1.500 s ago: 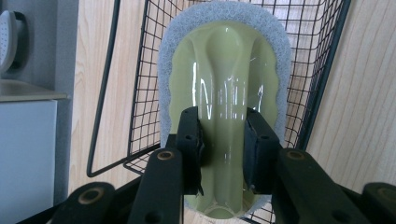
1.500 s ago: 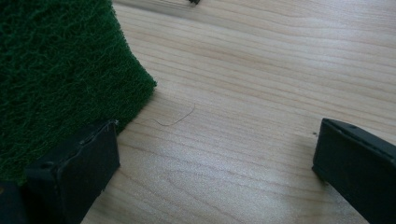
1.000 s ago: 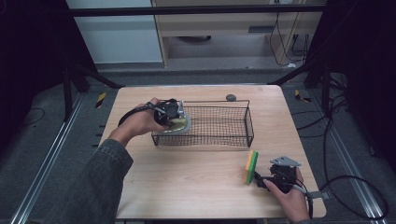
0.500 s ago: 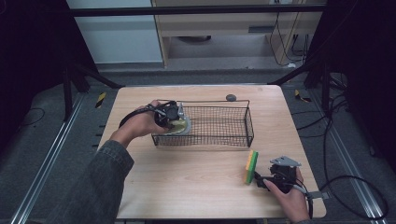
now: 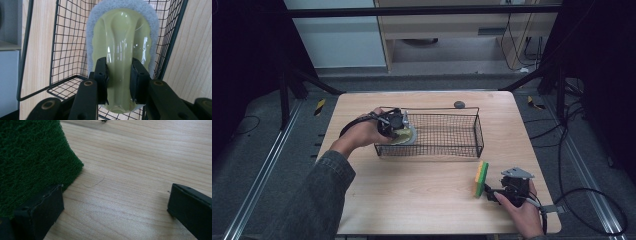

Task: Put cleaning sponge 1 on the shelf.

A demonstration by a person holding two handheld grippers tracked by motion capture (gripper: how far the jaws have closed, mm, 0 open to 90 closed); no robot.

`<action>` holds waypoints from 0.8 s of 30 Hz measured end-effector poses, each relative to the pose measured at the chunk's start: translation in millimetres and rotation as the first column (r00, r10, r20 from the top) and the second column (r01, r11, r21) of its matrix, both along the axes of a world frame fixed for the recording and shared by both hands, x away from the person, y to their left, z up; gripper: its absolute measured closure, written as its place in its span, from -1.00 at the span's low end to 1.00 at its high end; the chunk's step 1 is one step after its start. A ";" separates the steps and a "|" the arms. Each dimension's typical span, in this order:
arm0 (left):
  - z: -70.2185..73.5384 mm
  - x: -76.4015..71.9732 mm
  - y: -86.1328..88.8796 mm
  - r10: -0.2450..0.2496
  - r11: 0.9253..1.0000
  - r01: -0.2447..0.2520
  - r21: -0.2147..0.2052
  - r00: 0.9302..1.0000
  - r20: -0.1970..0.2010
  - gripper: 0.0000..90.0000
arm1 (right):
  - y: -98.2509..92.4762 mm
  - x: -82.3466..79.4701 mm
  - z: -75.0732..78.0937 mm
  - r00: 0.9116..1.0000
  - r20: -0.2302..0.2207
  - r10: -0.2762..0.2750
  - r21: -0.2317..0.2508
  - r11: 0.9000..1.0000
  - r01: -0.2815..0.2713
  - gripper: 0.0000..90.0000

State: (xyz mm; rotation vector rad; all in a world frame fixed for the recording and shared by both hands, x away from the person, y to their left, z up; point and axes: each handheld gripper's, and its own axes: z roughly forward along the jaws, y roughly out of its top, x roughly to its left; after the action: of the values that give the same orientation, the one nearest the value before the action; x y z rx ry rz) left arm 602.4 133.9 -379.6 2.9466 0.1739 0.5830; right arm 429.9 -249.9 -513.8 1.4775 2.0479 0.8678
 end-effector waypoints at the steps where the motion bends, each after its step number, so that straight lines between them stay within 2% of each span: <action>1: -0.7 -0.3 0.0 0.002 1.000 -0.002 0.001 1.000 -0.002 0.57 | 0.0 0.0 0.0 1.000 0.000 0.000 0.000 1.000 0.000 -0.99; 18: -5.6 -0.8 2.9 0.015 1.000 -0.015 0.001 1.000 -0.008 0.55 | 0.0 0.0 0.0 1.000 0.000 0.000 0.000 1.000 0.000 -0.99; 24: -3.1 -2.4 6.0 0.025 0.999 -0.025 -0.032 1.000 -0.019 0.42 | 0.0 0.0 0.0 1.000 0.000 0.000 0.000 1.000 0.000 -0.99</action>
State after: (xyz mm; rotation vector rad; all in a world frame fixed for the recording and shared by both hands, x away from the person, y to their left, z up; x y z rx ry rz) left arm 600.0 139.9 -382.7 2.9237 0.2200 0.5512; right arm 429.9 -249.9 -513.8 1.4773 2.0480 0.8675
